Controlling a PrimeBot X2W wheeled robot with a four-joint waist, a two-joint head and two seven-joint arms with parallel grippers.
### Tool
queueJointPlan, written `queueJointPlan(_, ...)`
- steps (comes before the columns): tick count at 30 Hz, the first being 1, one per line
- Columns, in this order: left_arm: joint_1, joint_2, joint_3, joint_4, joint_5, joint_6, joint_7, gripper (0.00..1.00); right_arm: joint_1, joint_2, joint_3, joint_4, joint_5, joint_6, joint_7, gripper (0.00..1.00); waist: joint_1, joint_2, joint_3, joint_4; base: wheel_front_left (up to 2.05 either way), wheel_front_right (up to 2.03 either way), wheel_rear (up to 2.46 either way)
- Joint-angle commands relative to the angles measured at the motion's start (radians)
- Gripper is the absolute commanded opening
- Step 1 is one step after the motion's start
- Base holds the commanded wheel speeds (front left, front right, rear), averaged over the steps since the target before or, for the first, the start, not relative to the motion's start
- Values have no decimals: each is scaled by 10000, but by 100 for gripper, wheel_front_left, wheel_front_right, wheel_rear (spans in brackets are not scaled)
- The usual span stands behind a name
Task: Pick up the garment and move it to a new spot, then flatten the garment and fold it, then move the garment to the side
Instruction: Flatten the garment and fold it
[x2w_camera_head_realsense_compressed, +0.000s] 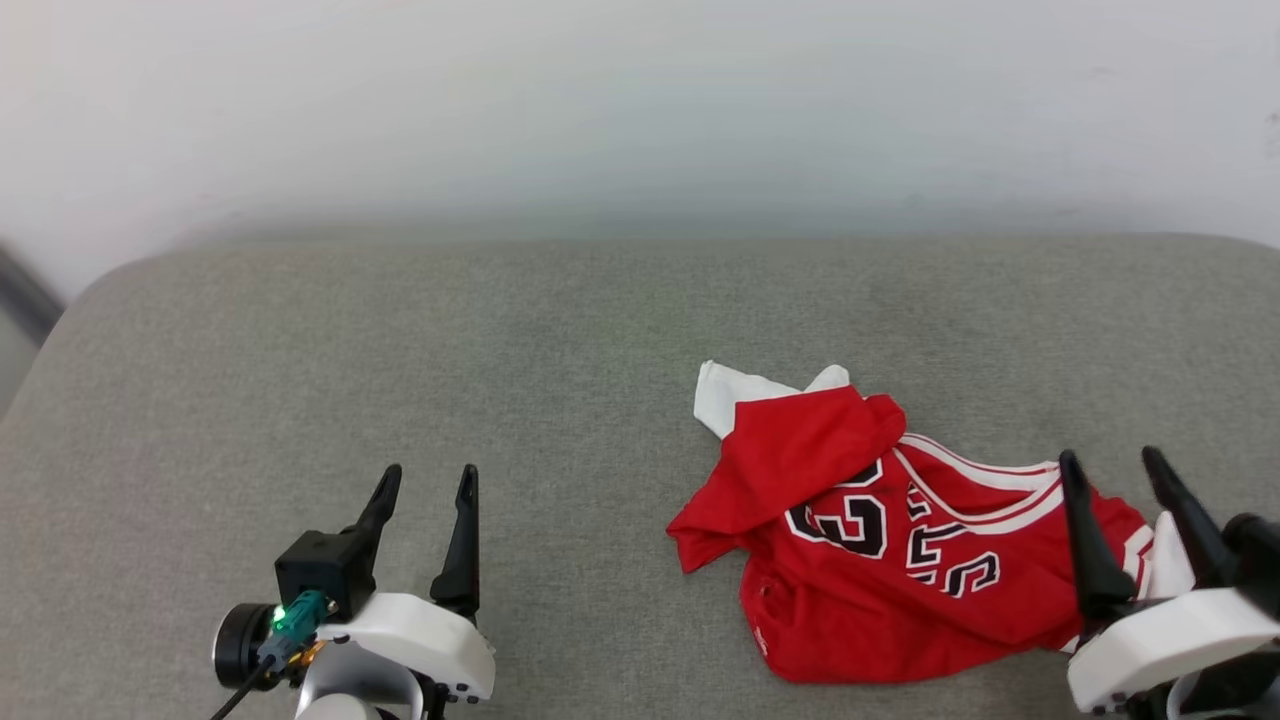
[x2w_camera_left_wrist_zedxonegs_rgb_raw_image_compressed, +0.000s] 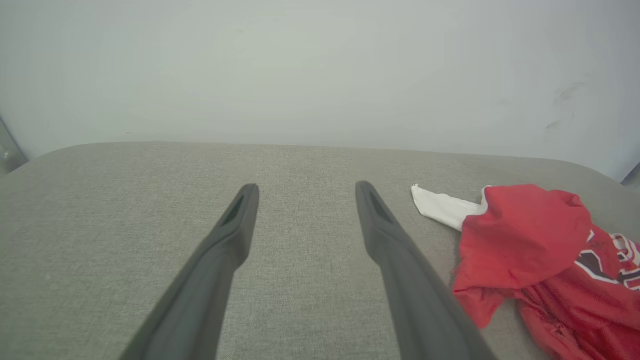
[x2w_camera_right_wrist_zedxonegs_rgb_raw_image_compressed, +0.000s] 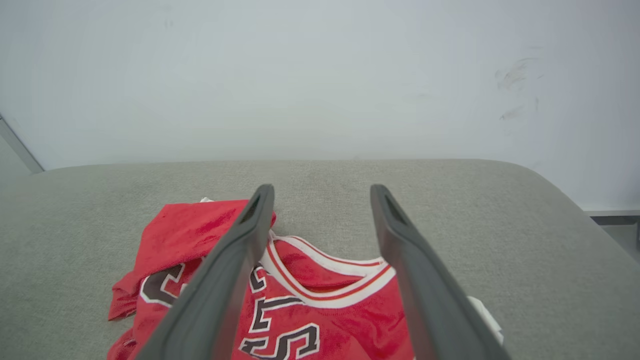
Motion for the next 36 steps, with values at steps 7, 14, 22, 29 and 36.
queueJointPlan(7, -471, -239, -335, 96, -235, -243, 609, 100, 454, 160, 409, -530, -227, -3, 67, 100, 1, 0, -33, -428, 0, 0, 0)
queueJointPlan(14, -2287, -719, -1240, 752, -294, -1047, 1848, 100, 99, 211, 748, -582, -224, -3, 83, 100, 1, 0, 402, -994, 0, 0, 0)
queueJointPlan(22, -3946, -756, -1983, 2259, -694, -1898, 4551, 100, -292, 235, 1082, -368, -150, -3, -117, 100, 1, 0, 956, -1849, 0, 0, 0)
queueJointPlan(29, -4396, -537, -2496, 3089, -1324, -2339, 6637, 100, -470, 252, 1211, -19, -11, -3, -358, 100, 1, 0, 1304, -2384, 0, 0, 0)
queueJointPlan(36, -4641, -104, -2826, 2605, -1409, -2471, 7422, 0, -561, 261, 1129, 188, 119, -3, -554, 100, 1, 0, 1446, -2323, 0, 0, 0)
